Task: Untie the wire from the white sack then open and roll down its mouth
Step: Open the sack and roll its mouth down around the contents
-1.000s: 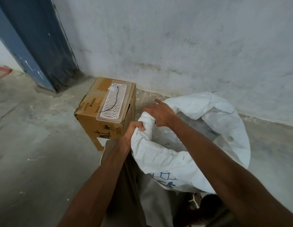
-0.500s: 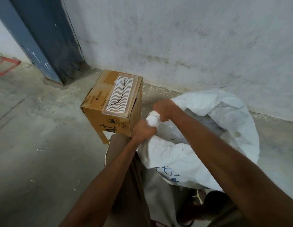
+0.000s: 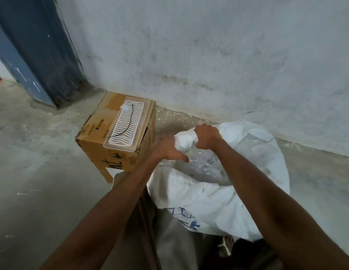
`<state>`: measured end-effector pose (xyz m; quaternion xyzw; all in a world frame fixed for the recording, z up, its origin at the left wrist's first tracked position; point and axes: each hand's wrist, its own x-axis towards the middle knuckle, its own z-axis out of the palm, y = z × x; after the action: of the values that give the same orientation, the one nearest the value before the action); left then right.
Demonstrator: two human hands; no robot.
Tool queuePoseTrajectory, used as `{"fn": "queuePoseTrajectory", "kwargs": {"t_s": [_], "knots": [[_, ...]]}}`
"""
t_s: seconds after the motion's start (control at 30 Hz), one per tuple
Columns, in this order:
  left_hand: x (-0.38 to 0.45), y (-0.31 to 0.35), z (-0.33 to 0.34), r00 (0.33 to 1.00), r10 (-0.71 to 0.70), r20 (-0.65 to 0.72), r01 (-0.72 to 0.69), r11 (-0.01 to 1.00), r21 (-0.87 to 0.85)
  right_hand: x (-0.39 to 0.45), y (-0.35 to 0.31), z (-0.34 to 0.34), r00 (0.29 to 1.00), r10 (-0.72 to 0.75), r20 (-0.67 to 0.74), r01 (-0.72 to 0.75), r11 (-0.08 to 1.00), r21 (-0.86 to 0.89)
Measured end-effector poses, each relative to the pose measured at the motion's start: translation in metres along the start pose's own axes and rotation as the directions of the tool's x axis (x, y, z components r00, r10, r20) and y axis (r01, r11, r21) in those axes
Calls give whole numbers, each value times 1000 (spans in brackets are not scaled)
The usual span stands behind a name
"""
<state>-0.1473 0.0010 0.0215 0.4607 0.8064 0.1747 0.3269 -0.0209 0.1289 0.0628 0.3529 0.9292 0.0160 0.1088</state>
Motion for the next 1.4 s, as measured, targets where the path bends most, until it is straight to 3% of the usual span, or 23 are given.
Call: {"fn": "queuePoseTrajectory", "kwargs": {"t_s": [0.13,0.2,0.27,0.33,0.43,0.5,0.53,0.57,0.6,0.63,0.67,0.7,0.77,0.83,0.9,0.97,1.07,1.13,1.23,1.3,1.4], "knots": [[6,33,21,957,208,-204,-98,889,447,13,0,-13,977,-13,213,-17,990,138],[10,40,25,948,246,-200,-137,887,442,17,11,-17,928,-40,370,-46,975,219],[12,45,23,956,256,-141,-184,902,390,19,26,-17,896,-71,438,-60,958,279],[25,44,16,964,252,-84,-194,886,421,14,36,-11,922,-86,379,-27,959,283],[41,46,5,990,103,94,-129,934,333,1,54,11,988,-121,98,130,988,-86],[55,39,4,999,-37,-4,36,938,344,-6,70,24,996,-93,0,90,967,-239],[56,29,-3,995,-89,-53,104,894,436,-7,77,29,998,-66,-13,61,967,-247],[53,37,-15,971,-235,-44,229,858,460,-6,81,32,999,-43,-18,37,973,-230],[59,41,-13,977,-213,-24,200,861,468,-5,82,33,1000,-9,-22,5,981,-194],[72,47,-11,991,-106,76,72,931,357,-3,83,34,999,38,-29,-42,990,-135],[79,50,-5,984,1,179,-71,919,387,-1,83,33,996,86,-34,-88,994,-59],[79,54,1,978,101,181,-173,877,449,1,85,33,991,131,-33,-130,991,36],[79,66,13,955,296,-17,-241,807,539,6,95,30,979,200,22,-199,948,250],[77,70,26,874,451,-179,-305,797,521,10,106,23,964,215,154,-260,879,401],[75,72,38,763,601,-238,-370,708,602,13,112,12,933,178,313,-309,840,446],[77,77,46,735,651,-191,-394,639,661,15,115,4,904,138,404,-332,823,462],[81,93,55,813,560,-162,-347,688,637,16,118,4,910,103,401,-306,822,481],[93,97,49,855,501,-133,-334,728,598,13,116,10,949,71,308,-212,865,454],[105,97,30,916,401,-27,-337,803,493,-3,119,22,994,58,96,-72,986,148],[111,97,20,944,328,31,-306,838,452,-18,129,35,994,107,38,-106,994,-26],[119,101,15,957,167,237,-243,907,343,-32,137,50,984,169,63,-170,985,22]]}}
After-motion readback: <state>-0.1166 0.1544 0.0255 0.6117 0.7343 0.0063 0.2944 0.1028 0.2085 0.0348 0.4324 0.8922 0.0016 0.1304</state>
